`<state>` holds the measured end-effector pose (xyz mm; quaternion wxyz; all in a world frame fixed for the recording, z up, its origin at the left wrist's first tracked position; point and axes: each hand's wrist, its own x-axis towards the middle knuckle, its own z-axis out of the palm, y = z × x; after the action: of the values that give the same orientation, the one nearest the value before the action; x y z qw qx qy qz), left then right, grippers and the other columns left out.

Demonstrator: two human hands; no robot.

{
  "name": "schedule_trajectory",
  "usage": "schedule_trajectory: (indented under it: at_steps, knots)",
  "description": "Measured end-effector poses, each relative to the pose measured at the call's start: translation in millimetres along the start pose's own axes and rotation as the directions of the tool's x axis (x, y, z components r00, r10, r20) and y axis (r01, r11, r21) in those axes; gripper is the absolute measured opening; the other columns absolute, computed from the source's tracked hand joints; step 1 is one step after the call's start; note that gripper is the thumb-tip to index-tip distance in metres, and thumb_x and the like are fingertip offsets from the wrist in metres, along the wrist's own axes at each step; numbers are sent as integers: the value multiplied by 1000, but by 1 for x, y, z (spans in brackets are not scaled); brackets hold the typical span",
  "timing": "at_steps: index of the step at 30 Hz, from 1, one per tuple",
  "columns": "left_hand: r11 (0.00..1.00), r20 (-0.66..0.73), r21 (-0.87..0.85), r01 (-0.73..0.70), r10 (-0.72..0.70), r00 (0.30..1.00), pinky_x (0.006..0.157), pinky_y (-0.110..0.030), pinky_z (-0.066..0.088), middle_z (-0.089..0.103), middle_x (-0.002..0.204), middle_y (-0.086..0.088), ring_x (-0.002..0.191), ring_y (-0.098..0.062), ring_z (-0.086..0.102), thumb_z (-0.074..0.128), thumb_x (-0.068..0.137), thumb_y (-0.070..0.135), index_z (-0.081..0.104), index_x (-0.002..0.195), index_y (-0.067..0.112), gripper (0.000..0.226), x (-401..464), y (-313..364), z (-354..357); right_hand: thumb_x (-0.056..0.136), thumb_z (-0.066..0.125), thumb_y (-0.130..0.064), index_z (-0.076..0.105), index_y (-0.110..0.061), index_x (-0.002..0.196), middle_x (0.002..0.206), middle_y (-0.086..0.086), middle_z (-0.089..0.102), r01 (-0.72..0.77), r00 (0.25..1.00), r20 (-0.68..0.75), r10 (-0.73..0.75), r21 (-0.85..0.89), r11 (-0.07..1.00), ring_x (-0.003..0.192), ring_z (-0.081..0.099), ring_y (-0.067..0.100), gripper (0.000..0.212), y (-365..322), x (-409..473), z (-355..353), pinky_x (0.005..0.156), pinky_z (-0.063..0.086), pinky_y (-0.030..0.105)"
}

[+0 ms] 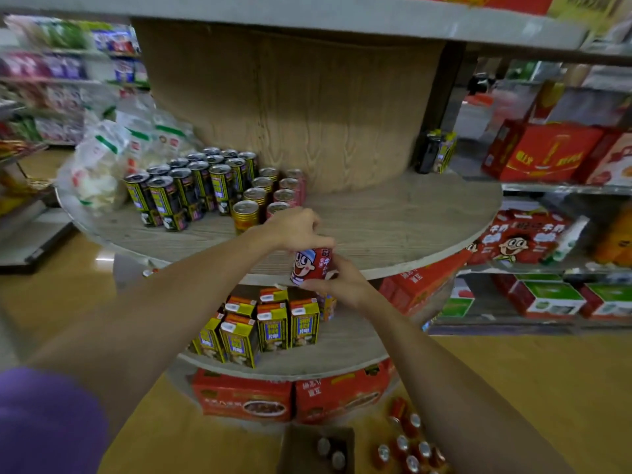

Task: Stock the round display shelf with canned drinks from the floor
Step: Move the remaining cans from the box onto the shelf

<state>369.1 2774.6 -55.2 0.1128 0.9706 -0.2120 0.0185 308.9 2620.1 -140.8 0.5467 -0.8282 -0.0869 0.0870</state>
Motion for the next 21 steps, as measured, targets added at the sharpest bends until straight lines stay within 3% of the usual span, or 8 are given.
schedule_trajectory:
  at_steps: [2,6,11,15,21]
  knots:
    - [1000,-33,10,-19,19,999,57,-31,45,59,64,3,65,-15,57,57,70,75,56,64,19,56,6,-9,-7,65,89,-32,57,-24,121,103,-13,67,-4,999,-47,5,16,1000,95,63,6,65,-6,10,6,71,46,17]
    - [998,-53,-34,-58,57,997,53,-29,36,55,61,3,61,-15,54,61,70,74,53,62,19,57,22,-25,-17,64,90,-32,56,-23,124,108,-11,69,-39,990,-132,48,72,997,98,64,5,70,-16,29,14,85,50,25]
    - [996,-61,-46,-78,75,995,60,-32,44,61,65,5,65,-13,58,58,64,83,56,64,19,64,45,-45,-17,57,92,-38,56,-24,124,108,-8,68,-27,967,-252,26,2,1000,100,64,6,77,-21,53,20,83,52,26]
    - [994,-60,-65,-92,88,994,57,-29,39,63,68,2,69,-15,59,61,65,78,59,65,16,62,63,-51,-16,67,89,-27,54,-21,124,107,-7,67,-83,945,-319,73,-18,996,93,62,5,67,-22,68,21,73,47,19]
    - [989,-5,21,-146,146,989,54,-28,37,63,76,2,73,-18,60,57,67,76,59,73,17,59,83,-49,-22,62,90,-38,54,-22,126,111,-7,67,-136,899,-419,126,6,991,100,62,8,74,-21,86,24,81,50,24]
